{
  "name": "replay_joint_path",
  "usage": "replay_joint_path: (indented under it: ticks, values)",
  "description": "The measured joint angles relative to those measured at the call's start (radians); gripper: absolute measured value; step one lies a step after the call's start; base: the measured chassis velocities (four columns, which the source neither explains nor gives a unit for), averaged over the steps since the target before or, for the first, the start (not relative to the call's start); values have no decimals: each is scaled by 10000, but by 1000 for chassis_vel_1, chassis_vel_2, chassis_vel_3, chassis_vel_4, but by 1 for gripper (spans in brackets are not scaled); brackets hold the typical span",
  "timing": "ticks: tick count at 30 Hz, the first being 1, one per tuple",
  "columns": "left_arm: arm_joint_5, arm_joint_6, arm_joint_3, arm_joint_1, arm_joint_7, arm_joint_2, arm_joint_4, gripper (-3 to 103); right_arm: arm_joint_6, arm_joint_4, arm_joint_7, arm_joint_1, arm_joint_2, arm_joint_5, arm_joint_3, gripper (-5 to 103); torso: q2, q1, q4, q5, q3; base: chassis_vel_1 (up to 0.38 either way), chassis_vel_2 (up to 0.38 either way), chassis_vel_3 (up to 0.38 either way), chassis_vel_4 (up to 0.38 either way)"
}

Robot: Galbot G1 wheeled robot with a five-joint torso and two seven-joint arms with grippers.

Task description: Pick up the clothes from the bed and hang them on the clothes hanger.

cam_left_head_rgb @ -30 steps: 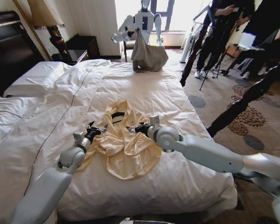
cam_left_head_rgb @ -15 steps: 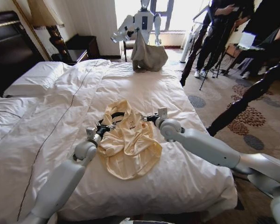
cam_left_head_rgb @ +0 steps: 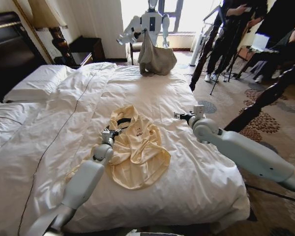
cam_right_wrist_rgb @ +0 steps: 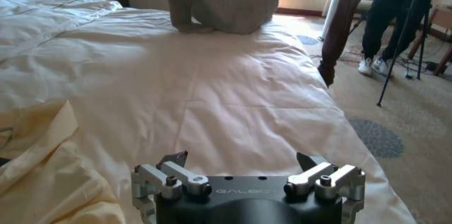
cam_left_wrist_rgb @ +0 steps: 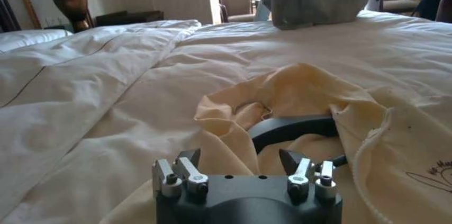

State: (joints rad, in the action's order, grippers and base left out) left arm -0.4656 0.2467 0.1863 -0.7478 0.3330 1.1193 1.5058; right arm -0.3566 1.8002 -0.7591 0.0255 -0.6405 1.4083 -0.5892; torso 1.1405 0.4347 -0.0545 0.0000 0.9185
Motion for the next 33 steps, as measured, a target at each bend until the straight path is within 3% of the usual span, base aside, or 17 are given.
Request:
replay_joint_path:
  ticks: [6,8,9,12,15,21,27,33]
  values:
    - [84,-142,31,51,-85,-103,-161,53,150,-186,27,147,-197,-152,41,100,0,0,2,-2,0,0,0,0,0]
    - [80,-154,50,47,-111,-123,-182,53,169,-213,29,167,-240,-174,42,100,0,0,2,-2,0,0,0,0,0]
    - [75,-202,76,35,-166,-160,-255,42,198,-236,33,200,-314,-196,42,100,0,0,3,-4,0,0,0,0,0]
    - [69,-255,94,23,-232,-202,-332,37,241,-248,116,227,-368,-212,42,100,0,0,3,-7,0,0,0,0,0]
    - [61,-332,104,30,-355,-262,-425,21,332,-296,248,233,-418,-267,38,100,0,0,1,-6,1,0,0,0,0]
    - [47,-382,81,124,-456,-301,-553,2,366,-362,308,244,-418,-338,28,100,0,0,2,-6,0,0,0,0,0]
    - [2,-500,50,269,-465,-304,-603,0,428,-415,321,347,-405,-476,29,100,0,0,0,-5,0,0,0,0,0]
    - [-343,-426,180,295,-297,-653,210,0,514,-418,321,480,-455,-634,83,100,0,0,0,-6,0,0,0,0,0]
